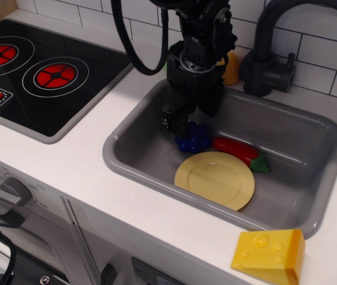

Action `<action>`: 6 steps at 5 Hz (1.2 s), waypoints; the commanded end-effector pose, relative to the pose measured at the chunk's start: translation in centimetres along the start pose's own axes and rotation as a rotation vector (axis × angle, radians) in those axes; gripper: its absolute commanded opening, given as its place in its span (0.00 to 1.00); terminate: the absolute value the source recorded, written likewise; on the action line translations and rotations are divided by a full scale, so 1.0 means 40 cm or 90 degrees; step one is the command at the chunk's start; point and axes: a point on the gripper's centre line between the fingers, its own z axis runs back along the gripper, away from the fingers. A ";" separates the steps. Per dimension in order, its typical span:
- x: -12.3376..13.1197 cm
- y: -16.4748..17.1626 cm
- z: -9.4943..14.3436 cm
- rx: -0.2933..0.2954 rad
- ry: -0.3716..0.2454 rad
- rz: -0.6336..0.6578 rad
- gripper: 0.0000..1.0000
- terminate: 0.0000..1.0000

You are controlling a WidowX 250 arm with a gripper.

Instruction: Put blueberries on plate sink

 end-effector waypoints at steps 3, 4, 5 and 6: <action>-0.017 0.003 -0.027 -0.006 -0.021 -0.016 1.00 0.00; -0.018 0.010 -0.026 -0.018 -0.008 -0.021 0.00 0.00; -0.021 0.017 -0.022 -0.022 -0.013 -0.033 0.00 0.00; -0.009 0.020 0.005 -0.037 -0.008 -0.021 1.00 0.00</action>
